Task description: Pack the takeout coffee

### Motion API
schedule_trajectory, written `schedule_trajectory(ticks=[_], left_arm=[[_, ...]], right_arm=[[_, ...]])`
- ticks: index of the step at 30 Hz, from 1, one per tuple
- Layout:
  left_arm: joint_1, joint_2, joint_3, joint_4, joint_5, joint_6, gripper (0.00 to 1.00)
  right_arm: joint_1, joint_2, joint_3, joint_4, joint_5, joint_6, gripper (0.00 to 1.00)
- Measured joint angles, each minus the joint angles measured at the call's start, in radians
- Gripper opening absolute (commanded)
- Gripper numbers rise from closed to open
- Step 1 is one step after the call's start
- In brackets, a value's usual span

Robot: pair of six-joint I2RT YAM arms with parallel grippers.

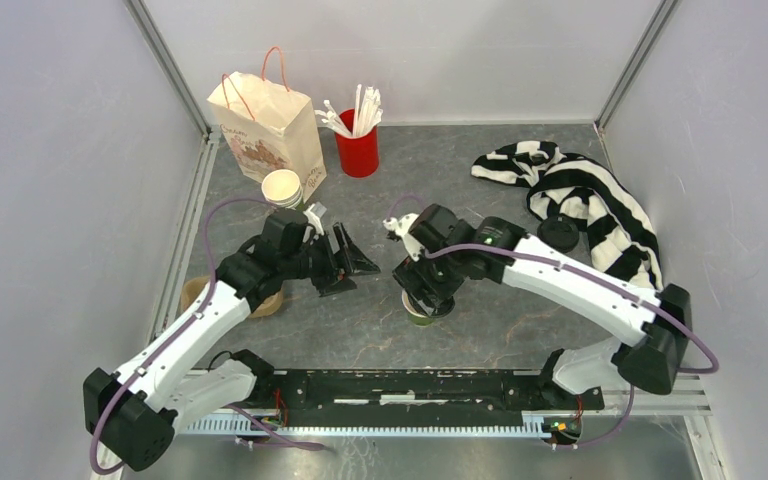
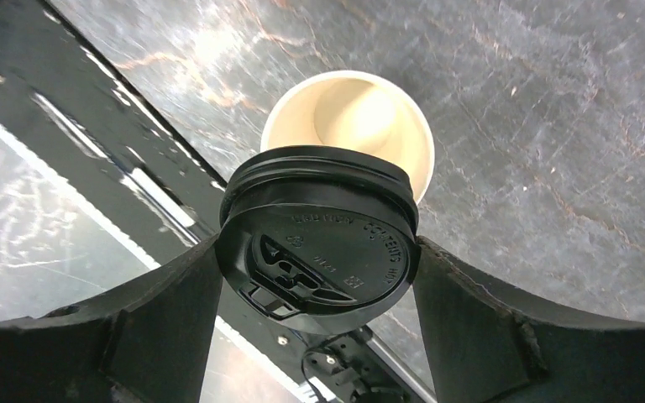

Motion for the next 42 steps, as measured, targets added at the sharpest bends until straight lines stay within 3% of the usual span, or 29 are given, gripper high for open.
schedule_trajectory(ticks=[16,42], left_arm=[[0.0,-0.048,-0.076,-0.002,-0.016,0.013,0.84],[0.0,-0.008,-0.074,-0.003,-0.014,0.06,0.85]], right_arm=[[0.057,0.177,0.048,-0.035,0.13,-0.007,0.87],[0.057,0.187,0.051,-0.002,0.135,-0.006,0.97]])
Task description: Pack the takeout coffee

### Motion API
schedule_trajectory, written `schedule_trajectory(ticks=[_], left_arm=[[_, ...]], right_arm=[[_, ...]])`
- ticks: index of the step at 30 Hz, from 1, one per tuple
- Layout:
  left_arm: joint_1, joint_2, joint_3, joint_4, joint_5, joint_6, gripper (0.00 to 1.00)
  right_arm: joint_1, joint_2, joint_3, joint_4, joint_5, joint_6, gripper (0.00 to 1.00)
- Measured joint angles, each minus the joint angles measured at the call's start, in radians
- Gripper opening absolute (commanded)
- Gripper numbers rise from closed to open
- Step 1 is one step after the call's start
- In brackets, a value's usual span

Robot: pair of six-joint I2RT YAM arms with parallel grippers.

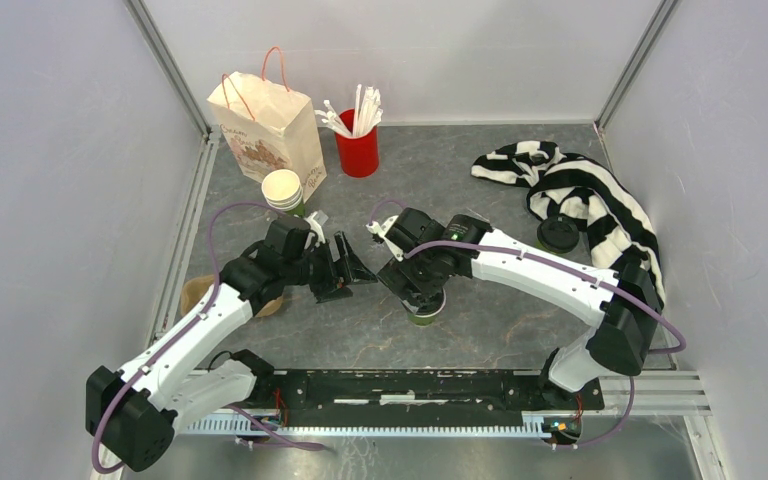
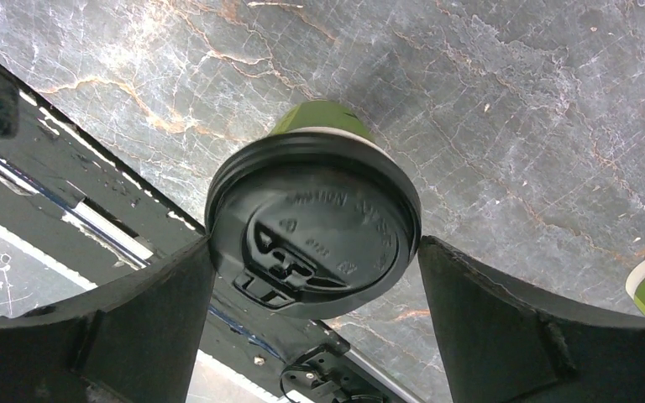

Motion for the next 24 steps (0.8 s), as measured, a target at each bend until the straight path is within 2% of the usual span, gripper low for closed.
schedule_trajectory(ticks=[13,17,19,24], left_arm=[[0.0,0.006,0.0,0.005,0.011,0.0,0.87],[-0.013,0.039,-0.02,0.105,0.046,-0.029,0.88],[-0.027,0.067,-0.045,0.184,0.061,-0.056,0.89],[-0.064,0.191,-0.058,0.31,0.076,-0.092,0.89]], right_arm=[[0.0,-0.003,0.007,-0.016,0.008,0.0,0.98],[-0.026,-0.044,0.032,-0.021,-0.031,0.003,0.98],[-0.082,-0.098,0.024,-0.006,-0.098,0.01,0.98],[-0.348,-0.299,-0.134,0.117,-0.291,0.079,0.95]])
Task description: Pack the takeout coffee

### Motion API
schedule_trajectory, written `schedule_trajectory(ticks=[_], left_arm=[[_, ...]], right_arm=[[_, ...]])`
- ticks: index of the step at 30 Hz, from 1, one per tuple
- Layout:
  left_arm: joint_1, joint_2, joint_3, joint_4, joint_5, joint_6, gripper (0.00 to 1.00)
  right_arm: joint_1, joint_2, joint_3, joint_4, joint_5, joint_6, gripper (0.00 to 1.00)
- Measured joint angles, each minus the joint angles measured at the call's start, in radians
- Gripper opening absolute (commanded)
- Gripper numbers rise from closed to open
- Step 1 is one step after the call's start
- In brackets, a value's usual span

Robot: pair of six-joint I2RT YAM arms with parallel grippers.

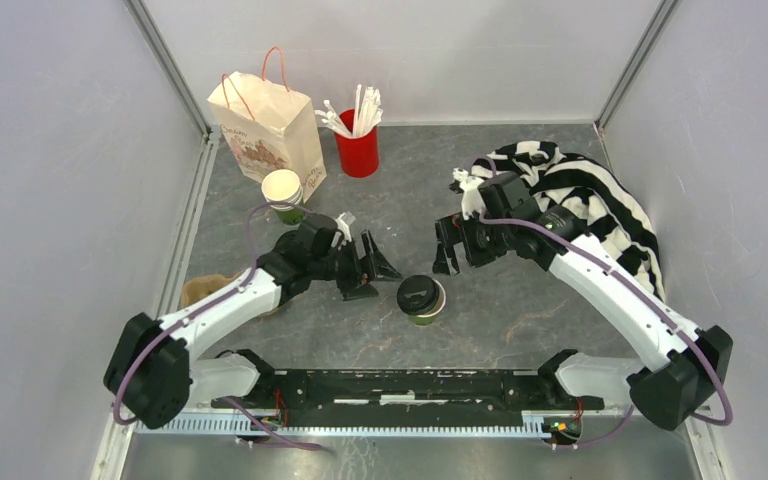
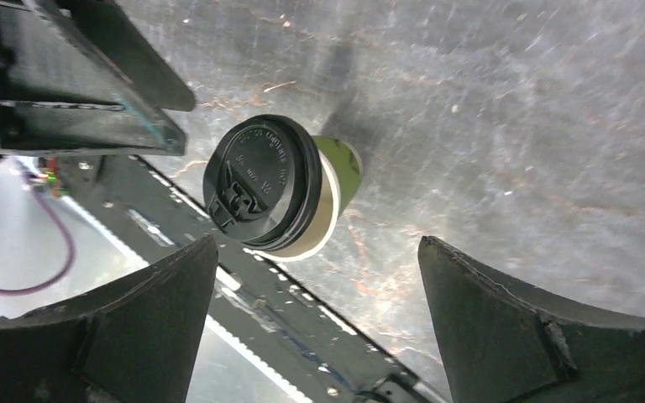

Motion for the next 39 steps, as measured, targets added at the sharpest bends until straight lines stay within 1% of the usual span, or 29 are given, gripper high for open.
schedule_trajectory(ticks=[2,6,10,15,18,21,29,39], left_arm=[[-0.015,0.055,0.0,0.033,0.0,0.0,0.86],[-0.042,0.134,0.0,0.095,0.008,-0.011,0.81],[-0.061,0.187,0.007,0.137,0.012,-0.016,0.75],[-0.089,0.195,0.016,0.169,0.018,-0.027,0.67],[-0.113,0.205,0.021,0.19,0.019,-0.031,0.65],[-0.138,0.217,0.029,0.192,0.009,-0.032,0.6],[-0.184,0.218,0.069,0.176,-0.024,-0.035,0.54],[-0.206,0.217,0.081,0.151,-0.049,-0.034,0.53]], right_arm=[[-0.071,-0.039,-0.076,0.045,-0.088,0.044,0.94],[-0.106,-0.026,-0.176,0.098,-0.196,0.098,0.93],[-0.149,-0.021,-0.261,0.15,-0.263,0.131,0.89],[-0.162,-0.021,-0.365,0.23,-0.344,0.178,0.89],[-0.162,-0.021,-0.391,0.261,-0.385,0.197,0.89],[-0.162,-0.021,-0.404,0.303,-0.426,0.215,0.89],[-0.163,-0.027,-0.417,0.334,-0.433,0.222,0.88],[-0.18,-0.053,-0.417,0.283,-0.392,0.159,0.85]])
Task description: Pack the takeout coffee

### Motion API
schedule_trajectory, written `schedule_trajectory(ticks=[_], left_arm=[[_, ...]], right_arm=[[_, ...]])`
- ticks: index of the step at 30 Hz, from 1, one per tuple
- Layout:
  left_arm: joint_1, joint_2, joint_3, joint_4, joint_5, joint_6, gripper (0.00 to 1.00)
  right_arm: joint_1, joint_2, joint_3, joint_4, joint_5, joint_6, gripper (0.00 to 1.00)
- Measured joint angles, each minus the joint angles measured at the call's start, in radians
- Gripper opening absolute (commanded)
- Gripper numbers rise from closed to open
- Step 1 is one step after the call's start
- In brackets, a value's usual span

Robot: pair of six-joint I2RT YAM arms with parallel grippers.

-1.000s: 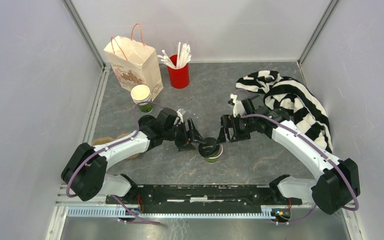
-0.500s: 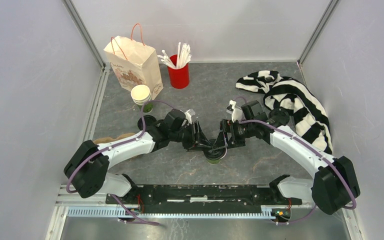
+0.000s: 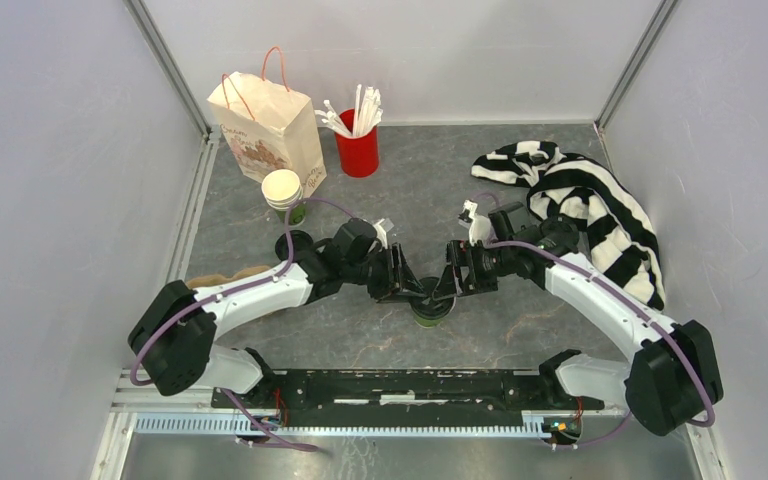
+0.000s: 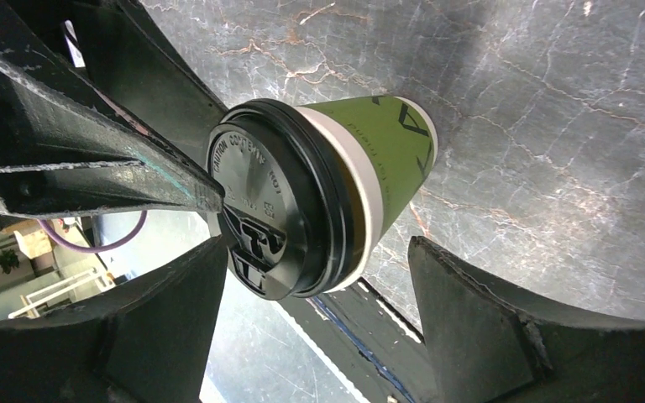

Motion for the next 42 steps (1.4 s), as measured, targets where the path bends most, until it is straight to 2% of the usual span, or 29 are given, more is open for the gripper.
schedule_trajectory(ticks=[6,13,24,29,36,40,42], left_arm=[[-0.001,0.003,0.032,-0.062,-0.025,0.001,0.58],[-0.001,-0.012,0.033,-0.098,-0.032,0.001,0.57],[-0.004,-0.011,0.033,-0.103,-0.032,0.001,0.52],[-0.004,-0.011,0.033,-0.106,-0.034,0.001,0.5],[-0.004,-0.011,0.007,-0.093,-0.042,0.001,0.48],[-0.004,-0.013,-0.006,-0.06,-0.037,0.001,0.48],[-0.005,-0.013,-0.006,-0.059,-0.036,0.001,0.48]], right_arm=[[-0.03,-0.001,0.0,-0.012,-0.005,-0.039,0.87],[-0.043,-0.019,-0.018,0.009,-0.052,-0.043,0.69],[-0.043,-0.02,-0.041,0.06,-0.092,-0.037,0.6],[-0.052,-0.02,-0.102,0.132,-0.117,-0.045,0.54],[-0.11,-0.021,-0.229,0.295,-0.265,-0.039,0.55],[-0.127,-0.019,-0.24,0.31,-0.299,-0.057,0.68],[-0.129,-0.019,-0.228,0.291,-0.295,-0.071,0.7]])
